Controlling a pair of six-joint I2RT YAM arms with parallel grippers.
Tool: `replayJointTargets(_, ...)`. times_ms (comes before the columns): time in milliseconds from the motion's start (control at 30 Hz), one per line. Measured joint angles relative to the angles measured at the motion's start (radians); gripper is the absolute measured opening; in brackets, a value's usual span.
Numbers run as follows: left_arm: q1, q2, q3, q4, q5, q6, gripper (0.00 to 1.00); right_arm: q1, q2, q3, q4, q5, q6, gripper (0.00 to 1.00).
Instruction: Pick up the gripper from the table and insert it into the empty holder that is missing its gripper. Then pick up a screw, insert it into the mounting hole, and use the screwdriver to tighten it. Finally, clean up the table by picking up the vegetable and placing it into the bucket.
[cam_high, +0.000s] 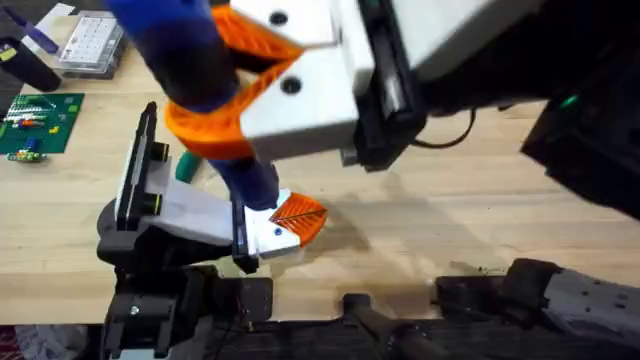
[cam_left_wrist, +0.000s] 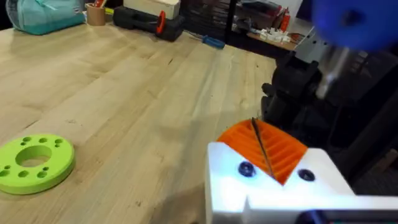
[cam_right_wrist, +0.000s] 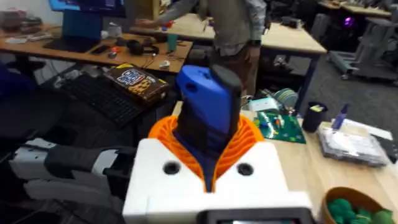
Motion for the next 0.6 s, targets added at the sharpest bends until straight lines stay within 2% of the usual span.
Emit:
replayJointTargets(333,0.0,0.0,0.0,0.0,0.0,0.0,0.005,0.002,0.0,-0.091,0.102,0.026,0.024,0.028)
replayJointTargets(600,0.0,0.0,0.0,0.0,0.0,0.0,0.005,0.002,0.0,-0.118,0.13,0.055,0.033,0.028)
